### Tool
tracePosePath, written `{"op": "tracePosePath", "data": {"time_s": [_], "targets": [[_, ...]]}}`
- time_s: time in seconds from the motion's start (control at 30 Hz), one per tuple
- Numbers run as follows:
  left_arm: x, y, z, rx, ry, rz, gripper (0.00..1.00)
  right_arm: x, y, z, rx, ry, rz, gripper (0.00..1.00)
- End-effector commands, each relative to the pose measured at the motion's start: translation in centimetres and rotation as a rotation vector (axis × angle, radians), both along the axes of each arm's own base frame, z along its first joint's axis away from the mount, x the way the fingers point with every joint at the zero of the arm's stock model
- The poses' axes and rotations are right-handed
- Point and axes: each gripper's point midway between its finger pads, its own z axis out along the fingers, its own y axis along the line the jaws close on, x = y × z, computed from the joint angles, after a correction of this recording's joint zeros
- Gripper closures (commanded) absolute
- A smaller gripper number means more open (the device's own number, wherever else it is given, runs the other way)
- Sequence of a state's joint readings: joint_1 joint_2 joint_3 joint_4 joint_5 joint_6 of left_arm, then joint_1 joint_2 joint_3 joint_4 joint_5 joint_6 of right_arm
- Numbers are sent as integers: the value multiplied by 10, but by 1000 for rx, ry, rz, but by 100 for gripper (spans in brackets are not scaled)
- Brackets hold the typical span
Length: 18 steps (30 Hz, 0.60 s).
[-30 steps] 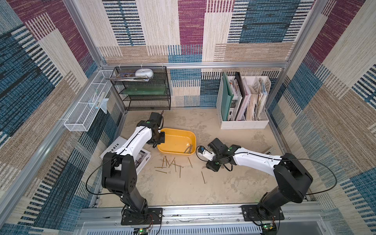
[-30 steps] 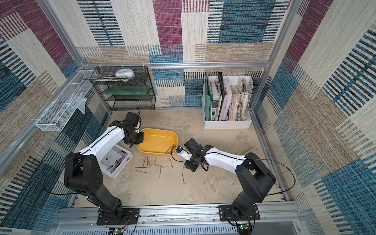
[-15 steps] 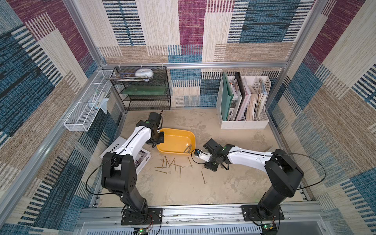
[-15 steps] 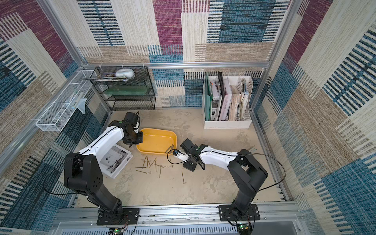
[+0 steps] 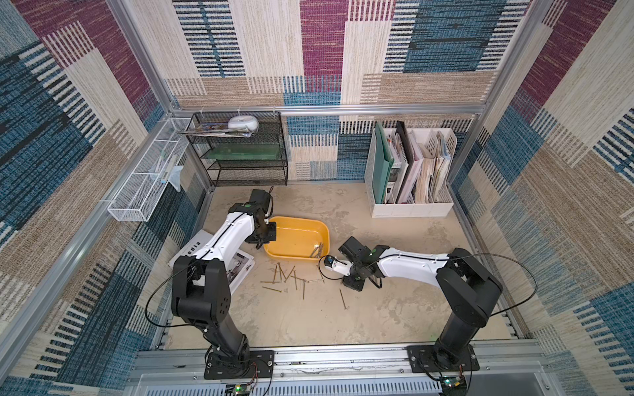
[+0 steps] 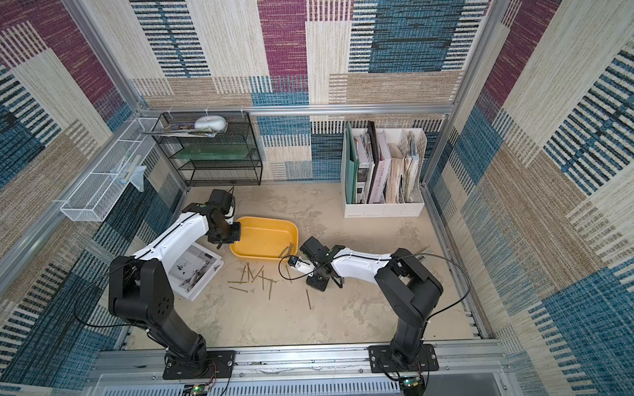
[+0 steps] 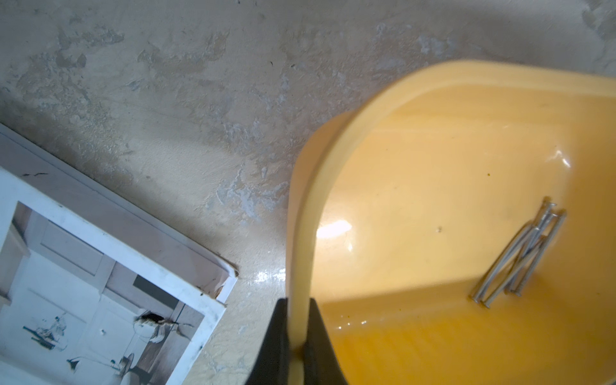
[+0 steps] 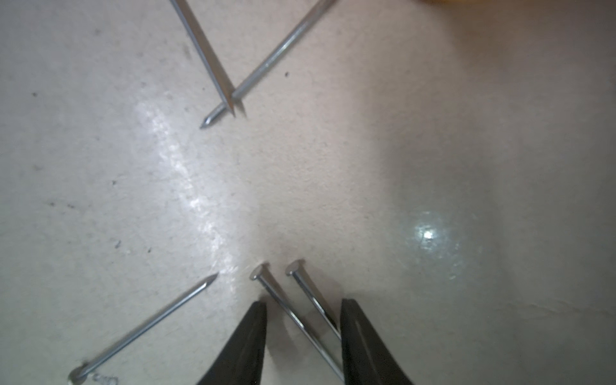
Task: Put the nails on the desktop into the storage box
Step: Pick up the nail from the center of the board.
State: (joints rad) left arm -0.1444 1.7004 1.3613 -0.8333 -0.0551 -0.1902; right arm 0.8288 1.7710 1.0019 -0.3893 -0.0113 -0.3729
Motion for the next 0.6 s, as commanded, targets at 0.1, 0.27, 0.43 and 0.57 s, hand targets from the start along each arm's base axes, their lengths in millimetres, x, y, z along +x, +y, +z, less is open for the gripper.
{"op": "tracePosePath", "data": {"time_s": [0.1,0.27,0.43,0.57], "targets": [[0,1,1,-4,4,2,100,0,-23,-16,-102,-23,-38,90],[1,0,1,-9,5,-1,100,10,-23,-12,-76,-34,-95,97],[1,0,-1,-11,10,-1,100,20,-22,0,-41,-51,-140,100],[1,0,0,-12,9,-3,100,23,-23,9,-9,-49,-162,100]]}}
